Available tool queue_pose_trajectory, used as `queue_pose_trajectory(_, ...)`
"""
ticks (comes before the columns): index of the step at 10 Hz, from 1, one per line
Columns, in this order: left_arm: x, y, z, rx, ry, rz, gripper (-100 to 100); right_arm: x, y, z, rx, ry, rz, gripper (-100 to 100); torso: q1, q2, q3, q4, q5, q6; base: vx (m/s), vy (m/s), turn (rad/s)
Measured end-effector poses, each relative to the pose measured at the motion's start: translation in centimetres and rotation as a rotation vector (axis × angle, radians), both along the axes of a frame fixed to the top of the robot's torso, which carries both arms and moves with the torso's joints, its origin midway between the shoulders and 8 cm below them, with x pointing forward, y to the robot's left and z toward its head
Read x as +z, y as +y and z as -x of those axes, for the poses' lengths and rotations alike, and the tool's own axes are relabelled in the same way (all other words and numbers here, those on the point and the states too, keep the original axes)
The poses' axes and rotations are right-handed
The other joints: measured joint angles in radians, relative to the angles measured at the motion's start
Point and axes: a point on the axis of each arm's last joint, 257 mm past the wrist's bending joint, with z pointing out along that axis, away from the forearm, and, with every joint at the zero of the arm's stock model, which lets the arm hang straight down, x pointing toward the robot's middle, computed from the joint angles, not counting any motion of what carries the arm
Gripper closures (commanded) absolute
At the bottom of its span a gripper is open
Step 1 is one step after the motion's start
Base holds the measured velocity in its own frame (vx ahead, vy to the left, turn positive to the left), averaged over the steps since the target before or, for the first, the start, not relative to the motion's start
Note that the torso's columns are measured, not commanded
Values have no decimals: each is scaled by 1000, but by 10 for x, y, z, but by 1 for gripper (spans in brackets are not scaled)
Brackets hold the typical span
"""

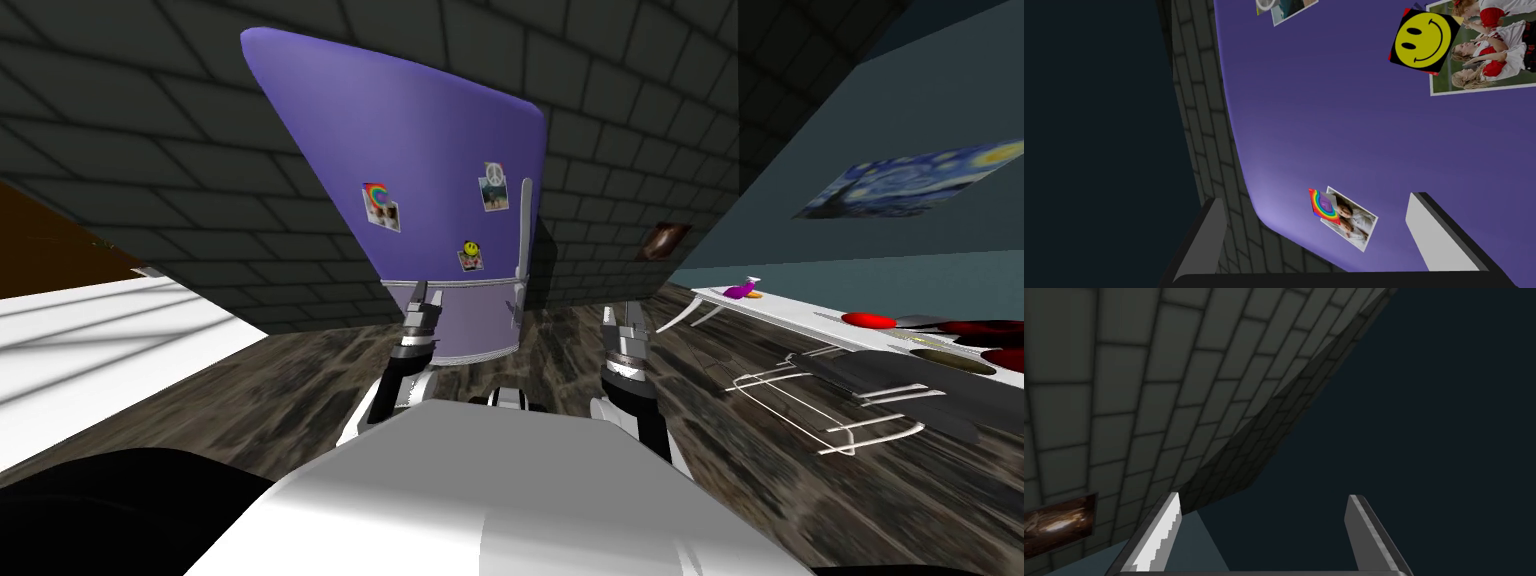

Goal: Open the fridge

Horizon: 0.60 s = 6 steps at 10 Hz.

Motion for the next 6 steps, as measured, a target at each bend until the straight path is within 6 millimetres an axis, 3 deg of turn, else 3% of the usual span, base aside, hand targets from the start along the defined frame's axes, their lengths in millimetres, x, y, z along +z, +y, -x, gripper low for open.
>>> queue_pose_trajectory(6,-26,8,-6,-31,29,-34,-100,0,0,0,0,0,0,0,2,3,0,2,1,0,168,-169,50)
